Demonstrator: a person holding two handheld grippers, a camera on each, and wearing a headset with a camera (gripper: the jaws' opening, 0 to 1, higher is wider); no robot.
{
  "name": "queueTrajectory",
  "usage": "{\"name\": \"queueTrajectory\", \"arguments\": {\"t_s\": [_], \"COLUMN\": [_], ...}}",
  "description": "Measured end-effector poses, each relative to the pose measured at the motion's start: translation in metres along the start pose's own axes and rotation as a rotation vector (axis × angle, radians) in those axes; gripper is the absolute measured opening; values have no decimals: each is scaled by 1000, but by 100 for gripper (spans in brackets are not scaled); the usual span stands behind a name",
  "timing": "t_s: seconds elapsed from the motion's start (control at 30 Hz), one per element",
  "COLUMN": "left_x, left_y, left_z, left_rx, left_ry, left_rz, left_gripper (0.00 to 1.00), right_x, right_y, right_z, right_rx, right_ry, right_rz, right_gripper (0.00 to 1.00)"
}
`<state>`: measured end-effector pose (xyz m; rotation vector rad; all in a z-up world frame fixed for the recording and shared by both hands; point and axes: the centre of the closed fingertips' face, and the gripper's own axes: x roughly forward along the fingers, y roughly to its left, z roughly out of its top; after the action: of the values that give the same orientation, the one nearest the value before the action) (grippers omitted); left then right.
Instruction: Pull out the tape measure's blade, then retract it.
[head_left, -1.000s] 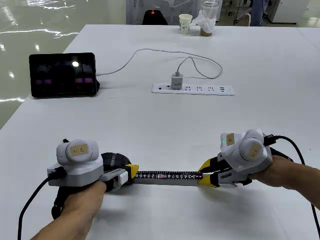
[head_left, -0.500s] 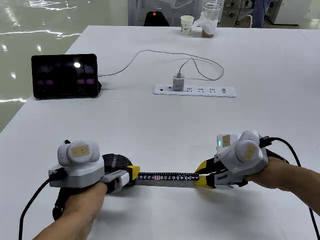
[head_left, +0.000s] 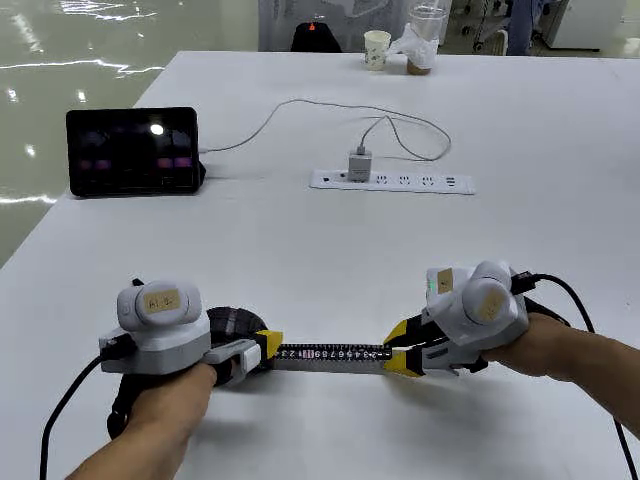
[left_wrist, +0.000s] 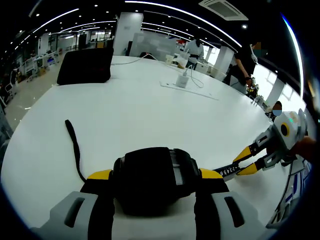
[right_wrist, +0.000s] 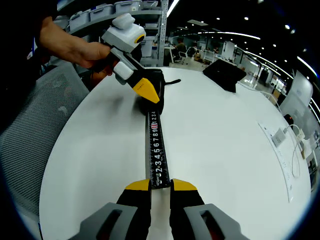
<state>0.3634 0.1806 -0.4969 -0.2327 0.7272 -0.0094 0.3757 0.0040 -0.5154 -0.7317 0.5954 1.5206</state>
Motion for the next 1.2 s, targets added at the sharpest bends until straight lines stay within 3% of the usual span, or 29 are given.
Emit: {"name": "queueTrajectory", "arguments": {"t_s": [1.2], "left_x": [-1], "left_y": [0], "left_z": [0], "left_rx": [-1], "left_ry": [-1], "left_rz": [-2], "left_gripper": [60], "right_x": [22], "right_y": [2], "right_z": [22], "right_rx": [-8], "right_ry": [-24], "right_rz": [9], "right_gripper": [10]}}
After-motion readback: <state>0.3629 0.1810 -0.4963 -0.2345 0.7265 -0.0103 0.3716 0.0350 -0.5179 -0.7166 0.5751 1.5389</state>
